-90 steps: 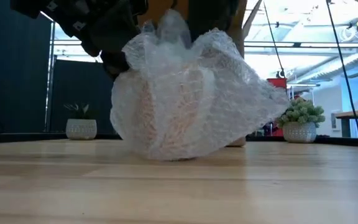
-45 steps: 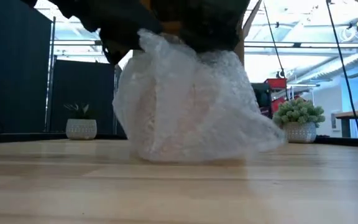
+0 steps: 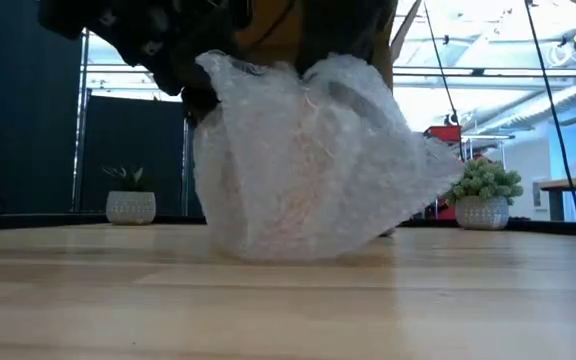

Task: Wrap mug
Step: Wrap the orange cup with the bubble wrap

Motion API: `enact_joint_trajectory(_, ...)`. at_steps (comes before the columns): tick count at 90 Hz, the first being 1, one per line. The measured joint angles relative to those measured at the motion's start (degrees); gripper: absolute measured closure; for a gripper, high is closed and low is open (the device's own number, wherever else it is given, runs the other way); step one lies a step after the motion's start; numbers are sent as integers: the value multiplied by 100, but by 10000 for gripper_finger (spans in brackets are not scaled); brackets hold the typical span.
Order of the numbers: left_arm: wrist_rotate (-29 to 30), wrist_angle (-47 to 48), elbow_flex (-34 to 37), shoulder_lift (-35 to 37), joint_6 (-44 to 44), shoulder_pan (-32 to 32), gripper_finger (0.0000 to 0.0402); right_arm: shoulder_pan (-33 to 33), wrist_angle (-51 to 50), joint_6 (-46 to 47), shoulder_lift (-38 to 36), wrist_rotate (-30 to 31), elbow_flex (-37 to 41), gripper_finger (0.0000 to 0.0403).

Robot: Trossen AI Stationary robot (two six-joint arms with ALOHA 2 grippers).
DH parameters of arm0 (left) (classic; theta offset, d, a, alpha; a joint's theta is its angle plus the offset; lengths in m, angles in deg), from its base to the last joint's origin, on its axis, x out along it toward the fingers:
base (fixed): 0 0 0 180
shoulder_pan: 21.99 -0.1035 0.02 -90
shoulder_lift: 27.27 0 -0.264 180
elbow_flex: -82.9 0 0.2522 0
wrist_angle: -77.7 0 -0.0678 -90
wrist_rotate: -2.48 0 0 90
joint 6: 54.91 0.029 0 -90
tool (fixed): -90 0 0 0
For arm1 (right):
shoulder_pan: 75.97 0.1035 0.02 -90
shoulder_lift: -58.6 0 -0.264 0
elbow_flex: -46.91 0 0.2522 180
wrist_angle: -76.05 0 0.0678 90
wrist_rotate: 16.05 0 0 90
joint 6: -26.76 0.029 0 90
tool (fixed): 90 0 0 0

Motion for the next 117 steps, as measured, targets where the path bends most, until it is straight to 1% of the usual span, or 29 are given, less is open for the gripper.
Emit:
enact_joint_trajectory(7, -19, -10, 7, 4, -6, 3, 282, 9, -392, 353, -214, -6, -2, 394)
enact_joint_trajectory(12, -50, -9, 7, 2, -10, 18, 282, 11, -648, 621, -328, 126, -9, 384)
enact_joint_trajectory(20, -58, -7, 7, 2, -10, 28, 282, 4, -1023, 983, -413, 345, -11, 358)
enact_joint_trajectory(26, -66, 0, 7, -1, -11, 28, 282, 25, -1064, 1163, -409, 577, 3, 333)
enact_joint_trajectory(35, -83, -12, 11, -1, -17, 28, 282, 81, -487, 1371, -406, 992, 215, 294)
enact_joint_trajectory(53, -160, -58, 13, -3, -22, 26, 282, 70, 931, 1717, -309, 991, 864, 228)
enact_joint_trajectory(59, -162, -69, 13, -3, -19, 26, 282, 60, 1136, 1801, -231, 1000, 1041, 211)
enact_joint_trajectory(67, -201, -92, 19, -7, -17, 28, 282, 46, 1289, 1839, -115, 1073, 1087, 193)
enact_joint_trajectory(78, -225, -105, 15, -9, -11, 31, 282, -19, 1285, 1815, 105, 1123, 1071, 182)
enact_joint_trajectory(91, -229, -125, 17, -9, -11, 39, 282, -61, 1336, 1830, 258, 1132, 1067, 184)
enact_joint_trajectory(107, -228, -158, 15, -9, -22, 39, 282, -57, 1337, 1759, 161, 1083, 1089, 199)
enact_joint_trajectory(117, -227, -188, 18, -11, -43, 37, 282, -64, 1351, 1508, -5, 990, 1106, 203)
